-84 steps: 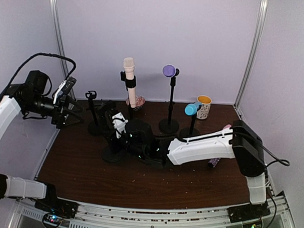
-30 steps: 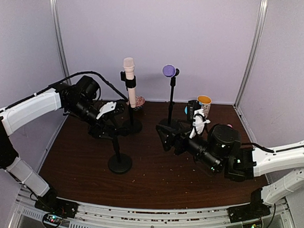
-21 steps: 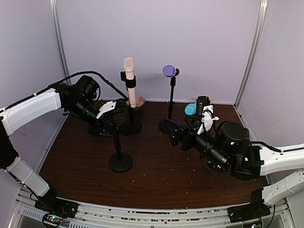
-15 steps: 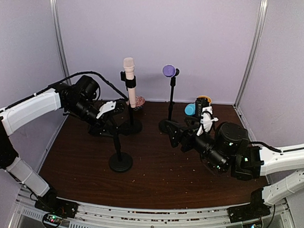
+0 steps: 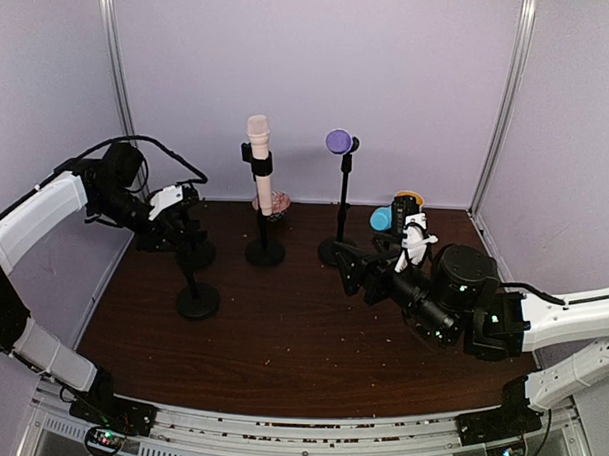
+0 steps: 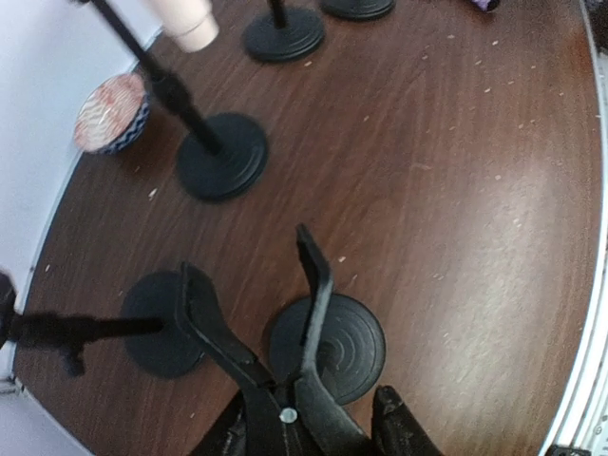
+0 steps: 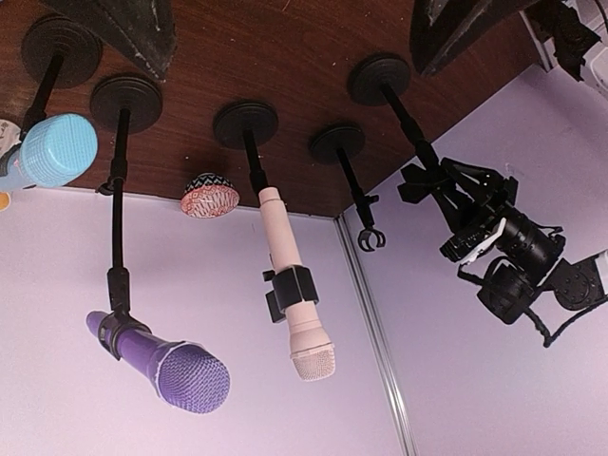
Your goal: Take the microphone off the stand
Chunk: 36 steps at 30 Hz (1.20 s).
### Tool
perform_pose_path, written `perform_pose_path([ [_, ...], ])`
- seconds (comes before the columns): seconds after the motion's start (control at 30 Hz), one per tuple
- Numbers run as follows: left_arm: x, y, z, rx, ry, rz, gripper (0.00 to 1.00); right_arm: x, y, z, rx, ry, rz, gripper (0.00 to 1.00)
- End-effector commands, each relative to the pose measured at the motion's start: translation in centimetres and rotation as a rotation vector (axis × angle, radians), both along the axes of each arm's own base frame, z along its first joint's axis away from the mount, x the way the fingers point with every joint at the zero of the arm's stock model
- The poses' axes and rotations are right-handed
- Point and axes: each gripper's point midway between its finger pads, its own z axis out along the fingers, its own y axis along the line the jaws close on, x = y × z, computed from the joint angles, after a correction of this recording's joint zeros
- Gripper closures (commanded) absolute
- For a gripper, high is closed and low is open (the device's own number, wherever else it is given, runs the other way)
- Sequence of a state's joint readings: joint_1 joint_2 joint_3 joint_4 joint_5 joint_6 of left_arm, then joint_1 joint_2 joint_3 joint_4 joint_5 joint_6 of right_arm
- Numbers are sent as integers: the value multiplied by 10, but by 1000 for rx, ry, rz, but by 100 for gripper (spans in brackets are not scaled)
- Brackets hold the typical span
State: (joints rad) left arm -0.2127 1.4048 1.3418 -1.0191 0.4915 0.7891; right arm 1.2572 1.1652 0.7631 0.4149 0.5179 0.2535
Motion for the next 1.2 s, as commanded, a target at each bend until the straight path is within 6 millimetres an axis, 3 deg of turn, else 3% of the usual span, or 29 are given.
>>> perform_pose_path([
  [0.0, 22, 44, 13, 95, -107, 51, 79, 1, -6, 4, 8, -12, -19, 14],
  [0.3, 73, 107, 7, 115, -130, 194, 79, 2, -14, 0, 9, -9, -39, 14],
  [0.47, 90, 114, 15, 101, -157, 224, 73, 3, -20, 1, 8, -9, -60, 13],
  [0.53, 91, 114, 17, 94, -162, 230, 60, 4, -21, 0, 4, -8, -69, 13],
  [0.67, 82, 109, 15, 60, -135, 233, 10, 8, -21, 3, -2, -1, -78, 9],
  [0.7, 78, 107, 16, 54, -136, 234, 3, 10, -21, 4, -10, 4, -85, 7],
  [0.8, 70, 104, 25, 29, -137, 252, 2, 18, -20, 7, -32, 28, -103, 0],
  [0.97, 52, 91, 59, -94, -98, 298, 2, 33, -15, 16, -64, 44, -125, 0],
  [1.17, 34, 68, 101, -298, -76, 324, 2, 57, 20, 31, -185, -7, -159, 0],
])
